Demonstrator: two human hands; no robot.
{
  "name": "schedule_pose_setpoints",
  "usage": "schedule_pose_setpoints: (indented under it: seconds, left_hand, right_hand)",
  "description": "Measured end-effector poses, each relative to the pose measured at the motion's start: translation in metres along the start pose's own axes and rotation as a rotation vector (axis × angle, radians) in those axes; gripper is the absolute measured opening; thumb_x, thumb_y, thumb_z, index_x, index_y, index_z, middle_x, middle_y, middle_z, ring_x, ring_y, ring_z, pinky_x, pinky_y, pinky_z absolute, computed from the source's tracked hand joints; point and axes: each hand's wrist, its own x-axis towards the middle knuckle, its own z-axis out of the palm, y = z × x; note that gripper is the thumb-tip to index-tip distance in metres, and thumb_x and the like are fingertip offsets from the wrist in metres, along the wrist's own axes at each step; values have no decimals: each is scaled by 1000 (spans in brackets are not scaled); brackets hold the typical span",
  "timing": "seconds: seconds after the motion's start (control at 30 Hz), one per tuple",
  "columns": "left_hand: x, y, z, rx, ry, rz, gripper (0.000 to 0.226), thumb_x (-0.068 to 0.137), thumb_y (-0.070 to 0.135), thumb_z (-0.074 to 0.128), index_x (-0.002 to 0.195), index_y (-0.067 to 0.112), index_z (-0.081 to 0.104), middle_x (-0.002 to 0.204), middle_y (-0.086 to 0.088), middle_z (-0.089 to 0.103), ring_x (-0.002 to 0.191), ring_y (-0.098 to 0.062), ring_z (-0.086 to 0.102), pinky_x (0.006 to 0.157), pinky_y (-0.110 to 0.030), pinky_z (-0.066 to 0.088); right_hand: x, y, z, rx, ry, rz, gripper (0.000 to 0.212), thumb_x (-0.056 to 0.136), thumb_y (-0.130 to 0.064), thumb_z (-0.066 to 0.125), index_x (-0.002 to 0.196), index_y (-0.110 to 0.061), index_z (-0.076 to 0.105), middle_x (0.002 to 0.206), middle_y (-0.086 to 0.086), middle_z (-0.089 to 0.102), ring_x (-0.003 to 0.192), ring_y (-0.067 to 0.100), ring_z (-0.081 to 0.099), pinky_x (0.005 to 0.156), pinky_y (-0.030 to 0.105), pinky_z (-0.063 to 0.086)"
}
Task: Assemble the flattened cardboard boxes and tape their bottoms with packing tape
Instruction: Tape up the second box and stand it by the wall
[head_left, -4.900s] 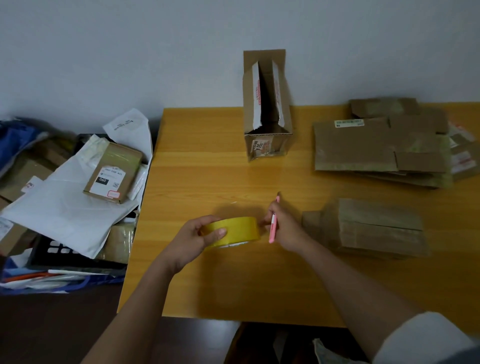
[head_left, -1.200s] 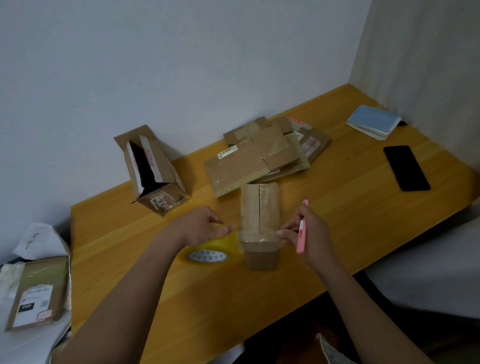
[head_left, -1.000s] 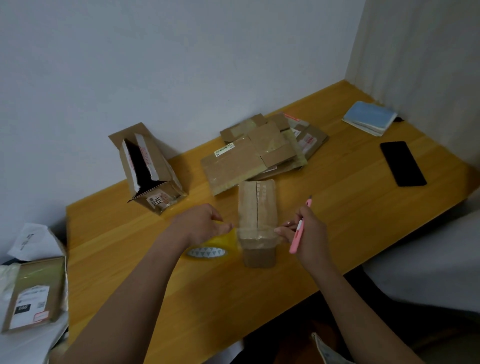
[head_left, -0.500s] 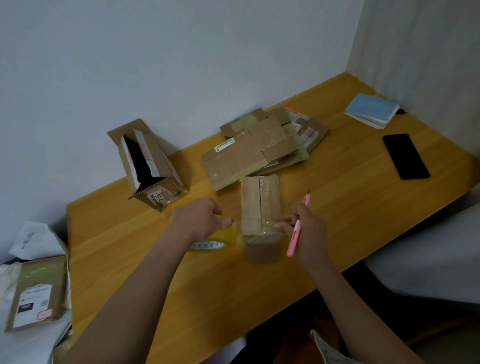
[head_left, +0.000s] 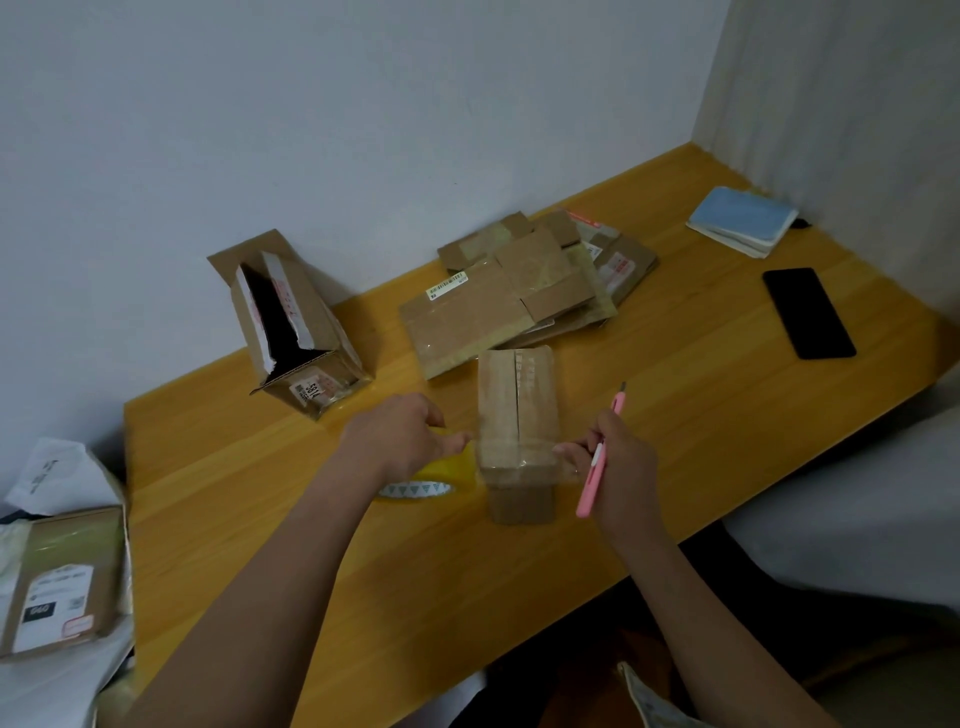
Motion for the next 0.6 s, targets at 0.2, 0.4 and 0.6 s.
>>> schedule_pose_setpoints:
  seconds: [0.2,0.4,0.6]
  left_hand:
    - [3,-3,8,7,-10,-9,57,83,70,53,118,26,65,123,2,61,108,-18,57,77,-33,45]
    - [7,-4,17,8,-9,-8,57,85,69,52,118,25,66,124,4,63,110,-18,57,75,-32,43]
    - [12,-6,30,-30,-43,-5,57,86,68,51,122,26,64,129,3,60,116,-18,55,80,-34,44]
  right_hand:
    - [-1,2,8,4,24,-1,46,87,-8,69,70,-32,34,63,-13,49,70,-15,60,50,6,44]
    - [0,13,12,27,6,64,40,91,-6,65,71,-27,38,67,-9,56,71,-14,62,51,7,46]
    - [4,19,13,48,12,153,42,88,-1,67,68,-17,35,63,-1,48,62,-17,57,50,5,41]
